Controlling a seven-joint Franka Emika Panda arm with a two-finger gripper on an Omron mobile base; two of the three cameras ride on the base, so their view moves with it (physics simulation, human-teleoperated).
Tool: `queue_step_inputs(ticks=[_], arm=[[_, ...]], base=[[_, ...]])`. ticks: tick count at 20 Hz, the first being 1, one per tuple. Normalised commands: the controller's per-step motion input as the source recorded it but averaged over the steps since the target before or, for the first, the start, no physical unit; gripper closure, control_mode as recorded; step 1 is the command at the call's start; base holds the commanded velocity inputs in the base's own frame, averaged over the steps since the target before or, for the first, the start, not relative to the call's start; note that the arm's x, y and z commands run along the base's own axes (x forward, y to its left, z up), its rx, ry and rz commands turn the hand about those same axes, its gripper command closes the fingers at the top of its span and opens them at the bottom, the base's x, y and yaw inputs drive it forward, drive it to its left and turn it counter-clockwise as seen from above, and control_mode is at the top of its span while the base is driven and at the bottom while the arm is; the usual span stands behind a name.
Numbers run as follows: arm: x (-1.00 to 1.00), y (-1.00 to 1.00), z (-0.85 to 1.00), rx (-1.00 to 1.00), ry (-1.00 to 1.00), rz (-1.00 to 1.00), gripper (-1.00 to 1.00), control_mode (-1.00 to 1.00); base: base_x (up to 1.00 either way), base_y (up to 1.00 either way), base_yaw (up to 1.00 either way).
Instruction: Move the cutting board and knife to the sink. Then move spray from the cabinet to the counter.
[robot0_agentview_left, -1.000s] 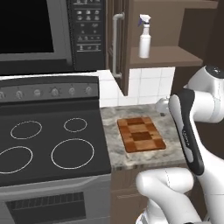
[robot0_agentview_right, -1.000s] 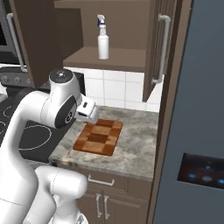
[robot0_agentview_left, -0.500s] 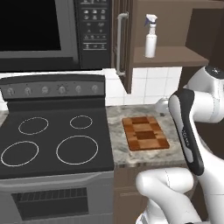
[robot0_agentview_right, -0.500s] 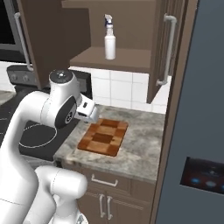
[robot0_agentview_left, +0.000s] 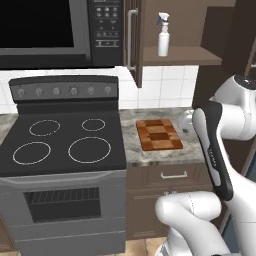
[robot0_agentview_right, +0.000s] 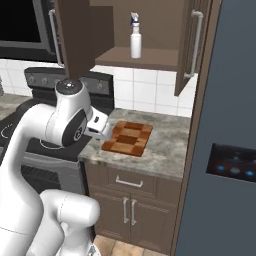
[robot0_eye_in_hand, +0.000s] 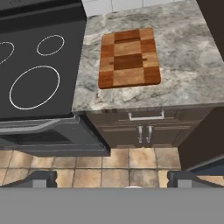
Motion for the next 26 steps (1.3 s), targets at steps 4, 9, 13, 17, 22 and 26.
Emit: queue_step_inputs(ticks=[4,9,13,17,22,26], arm=[[0.00,0.00,0.00,0.00,0.00,0.00,-1.00,1.00],[0.00,0.00,0.00,0.00,0.00,0.00,-1.00,1.00],[0.00,0.00,0.00,0.00,0.00,0.00,-1.00,1.00],[0.00,0.00,0.00,0.00,0.00,0.00,-1.00,1.00],[0.00,0.00,0.00,0.00,0.00,0.00,-1.00,1.00],[0.00,0.00,0.00,0.00,0.00,0.00,-1.00,1.00]], base=[[0.08,0.00,0.00],[0.50,-0.03,0.00],[0.34,-0.20,0.02],[0.05,-0.11,0.00],[-0.15,-0.04,0.00],[-0.26,-0.22,0.00]])
